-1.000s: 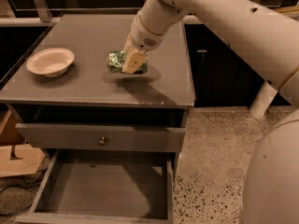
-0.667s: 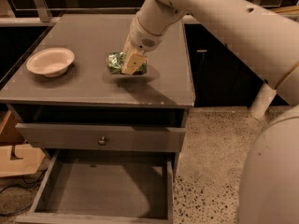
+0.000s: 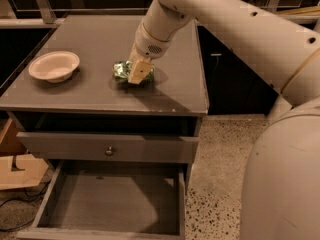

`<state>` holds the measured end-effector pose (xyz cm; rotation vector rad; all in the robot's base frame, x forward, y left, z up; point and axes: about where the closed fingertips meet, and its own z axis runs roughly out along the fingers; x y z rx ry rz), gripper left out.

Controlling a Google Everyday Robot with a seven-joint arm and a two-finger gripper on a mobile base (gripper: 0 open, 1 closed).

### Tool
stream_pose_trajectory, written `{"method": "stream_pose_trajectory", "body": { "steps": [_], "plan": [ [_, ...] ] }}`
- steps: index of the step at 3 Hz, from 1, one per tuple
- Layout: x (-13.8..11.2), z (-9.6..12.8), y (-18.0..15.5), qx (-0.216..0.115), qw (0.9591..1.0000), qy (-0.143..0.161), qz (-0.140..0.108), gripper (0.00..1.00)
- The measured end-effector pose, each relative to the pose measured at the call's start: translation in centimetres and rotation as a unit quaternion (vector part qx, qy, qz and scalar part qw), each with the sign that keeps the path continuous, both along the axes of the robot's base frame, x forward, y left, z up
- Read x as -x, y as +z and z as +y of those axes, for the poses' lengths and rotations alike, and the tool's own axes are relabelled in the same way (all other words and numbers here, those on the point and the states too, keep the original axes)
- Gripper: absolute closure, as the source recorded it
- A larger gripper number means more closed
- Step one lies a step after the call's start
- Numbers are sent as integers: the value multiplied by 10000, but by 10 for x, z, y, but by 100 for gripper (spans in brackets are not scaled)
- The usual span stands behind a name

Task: Pick green can from middle drawer and place on counter

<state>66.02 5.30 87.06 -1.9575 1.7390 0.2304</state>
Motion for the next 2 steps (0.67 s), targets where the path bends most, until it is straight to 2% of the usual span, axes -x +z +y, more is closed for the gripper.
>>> {"method": "stream_pose_trajectory", "body": {
  "steps": [2],
  "plan": [
    [-2, 13, -19, 13, 9998, 74, 163, 100]
  ]
}}
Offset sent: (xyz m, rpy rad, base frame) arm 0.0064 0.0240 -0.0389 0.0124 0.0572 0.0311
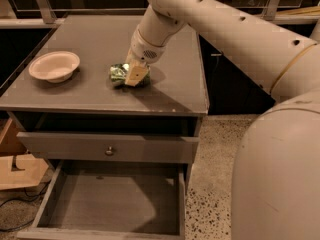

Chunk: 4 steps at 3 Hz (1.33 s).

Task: Pick green can from middle drawer and place on counter

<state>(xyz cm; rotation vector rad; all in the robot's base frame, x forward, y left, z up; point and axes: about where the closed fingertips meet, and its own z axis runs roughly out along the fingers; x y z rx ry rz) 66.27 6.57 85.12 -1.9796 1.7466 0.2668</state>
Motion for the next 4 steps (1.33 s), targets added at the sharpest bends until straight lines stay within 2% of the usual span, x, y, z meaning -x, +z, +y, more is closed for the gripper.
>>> {"method": "stream_pose_trajectory", "body": {
  "steps": [1, 4],
  "plan": [
    [0, 0, 0, 0, 10000, 0, 0, 82],
    [0, 0, 0, 0, 10000, 1, 1, 12]
  ]
}}
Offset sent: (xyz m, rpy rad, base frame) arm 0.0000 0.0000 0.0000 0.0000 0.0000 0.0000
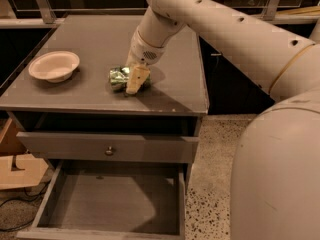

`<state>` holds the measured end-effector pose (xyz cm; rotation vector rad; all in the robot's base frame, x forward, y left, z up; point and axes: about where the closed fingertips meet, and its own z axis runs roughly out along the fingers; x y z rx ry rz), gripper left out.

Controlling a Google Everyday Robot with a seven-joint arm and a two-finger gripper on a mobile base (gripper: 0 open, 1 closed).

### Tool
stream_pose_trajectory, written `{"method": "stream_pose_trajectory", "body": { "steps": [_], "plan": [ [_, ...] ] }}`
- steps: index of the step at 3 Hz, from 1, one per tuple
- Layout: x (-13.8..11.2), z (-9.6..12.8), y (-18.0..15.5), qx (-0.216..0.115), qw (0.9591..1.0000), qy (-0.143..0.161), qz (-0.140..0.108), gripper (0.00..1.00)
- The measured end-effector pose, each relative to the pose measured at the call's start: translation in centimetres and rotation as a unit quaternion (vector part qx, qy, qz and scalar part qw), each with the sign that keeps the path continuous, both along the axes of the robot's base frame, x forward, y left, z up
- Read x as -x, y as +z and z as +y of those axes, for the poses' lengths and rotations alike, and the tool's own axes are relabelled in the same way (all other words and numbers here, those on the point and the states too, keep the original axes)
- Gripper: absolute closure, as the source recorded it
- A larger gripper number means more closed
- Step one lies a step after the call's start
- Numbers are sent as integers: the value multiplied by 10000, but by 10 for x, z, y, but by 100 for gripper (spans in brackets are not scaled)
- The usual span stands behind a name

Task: Pick green can from middle drawer and place on counter

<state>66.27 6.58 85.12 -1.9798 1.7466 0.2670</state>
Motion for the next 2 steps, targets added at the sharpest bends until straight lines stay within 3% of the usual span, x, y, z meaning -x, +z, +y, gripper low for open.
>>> {"method": "stream_pose_trajectory", "body": {
  "steps": [1, 2],
  "plan": [
    [0, 0, 0, 0, 10000, 0, 0, 0],
    [0, 0, 0, 0, 10000, 0, 0, 0]
  ]
}}
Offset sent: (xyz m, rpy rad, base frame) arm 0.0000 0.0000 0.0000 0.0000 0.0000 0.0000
